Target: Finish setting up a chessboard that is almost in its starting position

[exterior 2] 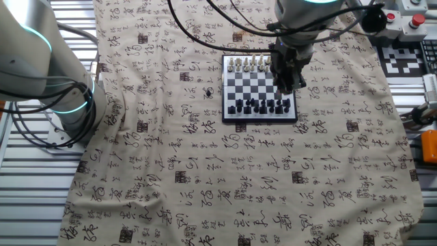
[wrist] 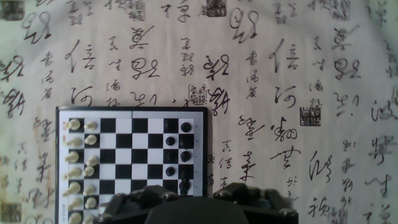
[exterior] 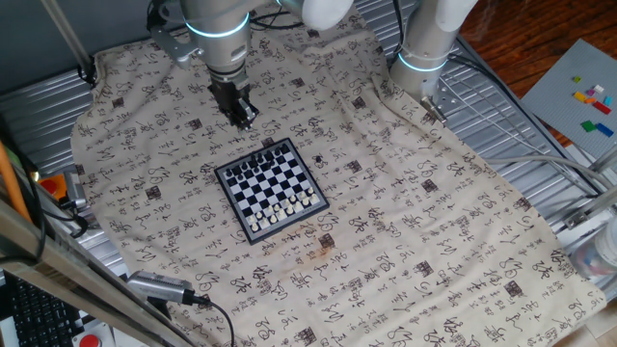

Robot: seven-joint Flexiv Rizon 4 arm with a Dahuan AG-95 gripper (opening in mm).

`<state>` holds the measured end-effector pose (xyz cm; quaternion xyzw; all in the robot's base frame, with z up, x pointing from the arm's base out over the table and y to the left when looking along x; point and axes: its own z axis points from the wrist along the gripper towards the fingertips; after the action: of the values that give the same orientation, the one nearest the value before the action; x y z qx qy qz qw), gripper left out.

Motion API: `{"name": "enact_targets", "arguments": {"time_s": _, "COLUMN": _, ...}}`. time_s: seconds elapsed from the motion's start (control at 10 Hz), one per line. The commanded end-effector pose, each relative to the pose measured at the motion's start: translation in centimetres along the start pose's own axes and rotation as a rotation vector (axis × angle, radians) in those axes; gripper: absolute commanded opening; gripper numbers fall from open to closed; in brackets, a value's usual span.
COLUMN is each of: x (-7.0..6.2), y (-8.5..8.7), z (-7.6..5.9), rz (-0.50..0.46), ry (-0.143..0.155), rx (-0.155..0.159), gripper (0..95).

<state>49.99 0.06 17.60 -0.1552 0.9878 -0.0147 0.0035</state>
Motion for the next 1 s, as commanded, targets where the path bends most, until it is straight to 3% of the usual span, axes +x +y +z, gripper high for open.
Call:
{"name": "enact_targets", "arguments": {"time_s": 0.1, "x": -0.05, "y": -0.01, "z": 0.05, "rz": 0.01, "ry": 0.005, "rx": 0.008, "gripper": 0.0}}
{"name": "enact_targets", "arguments": {"time_s": 0.8, "x": -0.05, "y": -0.01, "z": 0.04, "rz": 0.038, "ry": 0.004, "rx": -0.004, "gripper": 0.0}}
{"name": "enact_targets", "arguments": {"time_s": 1.0, "x": -0.05, "y": -0.01, "z": 0.04, "rz": 0.009, "ry": 0.038, "rx": -0.021, "gripper": 0.0}}
